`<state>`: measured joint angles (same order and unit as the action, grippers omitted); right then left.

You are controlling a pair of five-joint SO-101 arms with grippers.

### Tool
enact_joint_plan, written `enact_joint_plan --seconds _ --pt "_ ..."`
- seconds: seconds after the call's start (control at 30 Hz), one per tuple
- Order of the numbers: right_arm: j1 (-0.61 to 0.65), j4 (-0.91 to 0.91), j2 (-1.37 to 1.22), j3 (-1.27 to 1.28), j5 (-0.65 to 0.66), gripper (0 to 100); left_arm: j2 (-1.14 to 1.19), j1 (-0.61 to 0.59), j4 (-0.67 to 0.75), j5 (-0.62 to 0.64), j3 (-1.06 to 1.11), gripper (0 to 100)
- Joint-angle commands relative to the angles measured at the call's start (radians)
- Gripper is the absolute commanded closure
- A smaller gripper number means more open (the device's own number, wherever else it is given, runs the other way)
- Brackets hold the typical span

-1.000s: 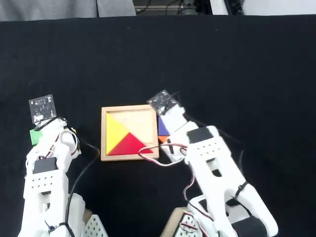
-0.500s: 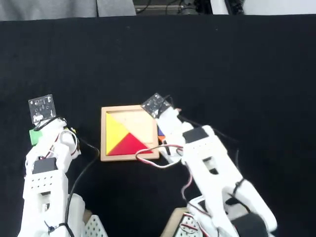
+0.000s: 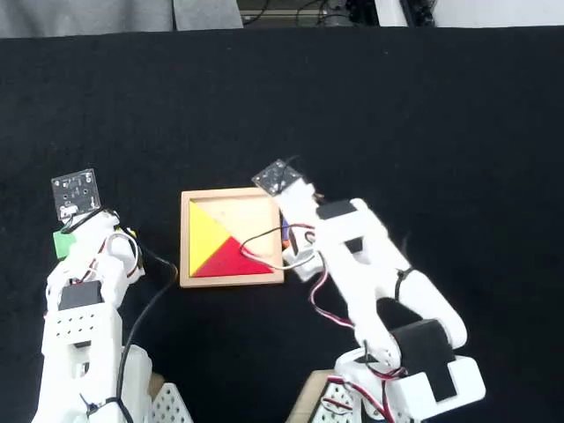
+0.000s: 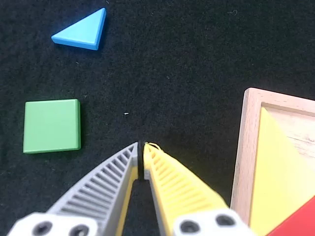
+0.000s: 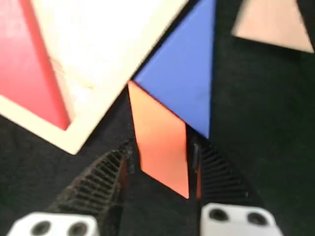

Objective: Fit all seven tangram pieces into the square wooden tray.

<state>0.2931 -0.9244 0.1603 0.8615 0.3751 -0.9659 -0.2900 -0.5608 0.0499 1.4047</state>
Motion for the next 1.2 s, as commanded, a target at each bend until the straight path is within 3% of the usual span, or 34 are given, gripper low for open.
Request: enact_joint_plan --seconds 0.0,0.9,1.17 --pt "-0.017 0.012 0.024 -0.056 0.011 81.4 -0.014 -0.001 0.023 0.011 -0.007 97" --pt "0.037 0.048 0.021 -0.073 0.008 81.5 -0.015 -0.001 0.025 0.011 -0.007 97" --pt "0.032 0.051 -0.111 -0.119 0.003 81.5 -0.015 -0.001 0.025 0.011 -0.007 97"
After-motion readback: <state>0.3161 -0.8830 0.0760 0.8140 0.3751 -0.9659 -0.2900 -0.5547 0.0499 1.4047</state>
